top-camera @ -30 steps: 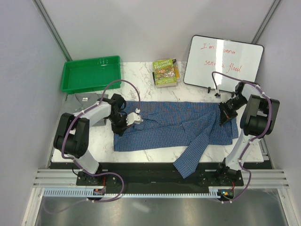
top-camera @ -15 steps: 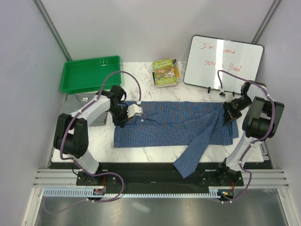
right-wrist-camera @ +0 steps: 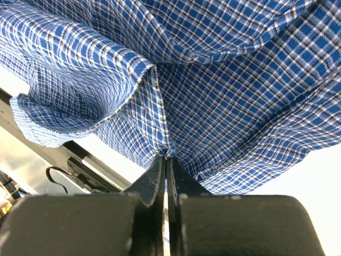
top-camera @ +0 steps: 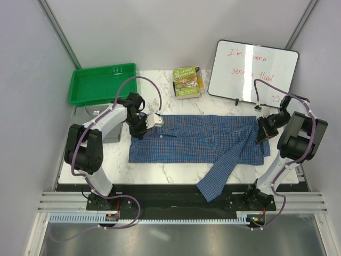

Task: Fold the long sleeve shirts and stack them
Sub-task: Fold the shirt

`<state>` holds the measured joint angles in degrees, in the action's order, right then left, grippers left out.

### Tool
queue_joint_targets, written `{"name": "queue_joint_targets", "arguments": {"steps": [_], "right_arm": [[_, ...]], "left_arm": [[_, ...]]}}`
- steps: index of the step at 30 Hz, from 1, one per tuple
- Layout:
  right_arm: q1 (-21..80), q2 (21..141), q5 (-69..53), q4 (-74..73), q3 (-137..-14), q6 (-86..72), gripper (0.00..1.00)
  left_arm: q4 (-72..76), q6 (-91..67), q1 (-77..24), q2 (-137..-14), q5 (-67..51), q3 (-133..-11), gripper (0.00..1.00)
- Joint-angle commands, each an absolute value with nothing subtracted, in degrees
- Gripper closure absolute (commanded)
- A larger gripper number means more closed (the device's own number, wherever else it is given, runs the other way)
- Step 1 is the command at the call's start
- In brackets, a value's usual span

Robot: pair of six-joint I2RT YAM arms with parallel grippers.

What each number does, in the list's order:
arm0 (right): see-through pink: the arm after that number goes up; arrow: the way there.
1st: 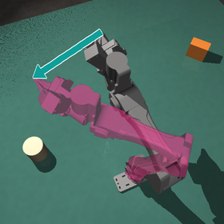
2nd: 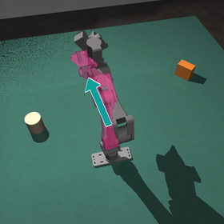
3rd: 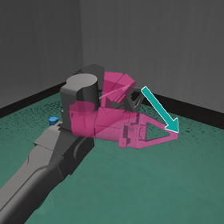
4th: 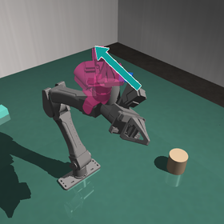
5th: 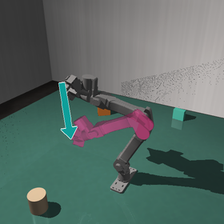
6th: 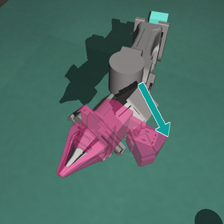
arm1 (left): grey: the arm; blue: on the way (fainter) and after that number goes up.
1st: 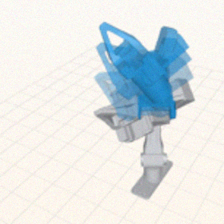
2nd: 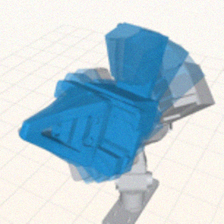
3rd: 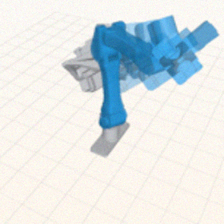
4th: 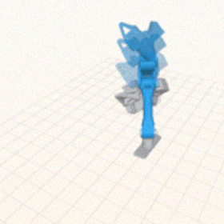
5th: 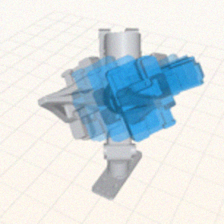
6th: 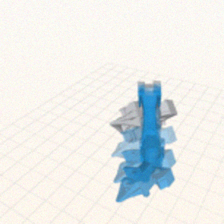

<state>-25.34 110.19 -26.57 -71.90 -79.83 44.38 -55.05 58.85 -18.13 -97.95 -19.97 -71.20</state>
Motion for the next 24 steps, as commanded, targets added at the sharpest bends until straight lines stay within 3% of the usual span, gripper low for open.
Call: {"name": "queue_joint_targets", "arguments": {"steps": [1, 11, 13, 19, 21, 24], "right_arm": [[-25.8, 108.2, -28.7, -72.1, -79.2, 45.8, 1.00], [-25.8, 110.6, -27.7, -68.0, -78.0, 43.1, 1.00], [-25.3, 110.8, -27.2, -67.1, -78.0, 42.0, 0.97], [-25.1, 107.8, -25.2, -67.5, -78.3, 41.0, 0.52], [-25.4, 104.1, -24.6, -68.4, -79.5, 42.4, 0.49], [-25.2, 99.8, -28.0, -73.4, -82.6, 50.2, 0.43]], "left_arm": [[-52.7, 61.2, -18.4, -100.0, -19.1, -72.4, 0.98], [-47.8, 58.9, -17.9, -102.0, -17.2, -69.9, 0.98], [-47.1, 57.8, -17.5, -102.2, -17.3, -69.3, 0.88], [-46.1, 52.4, -15.9, -96.2, -23.0, -70.7, 0.56], [-48.1, 52.1, -16.2, -90.4, -29.2, -70.8, 0.39], [-51.1, 49.8, -19.1, -85.3, -34.5, -70.3, 0.34]]}}
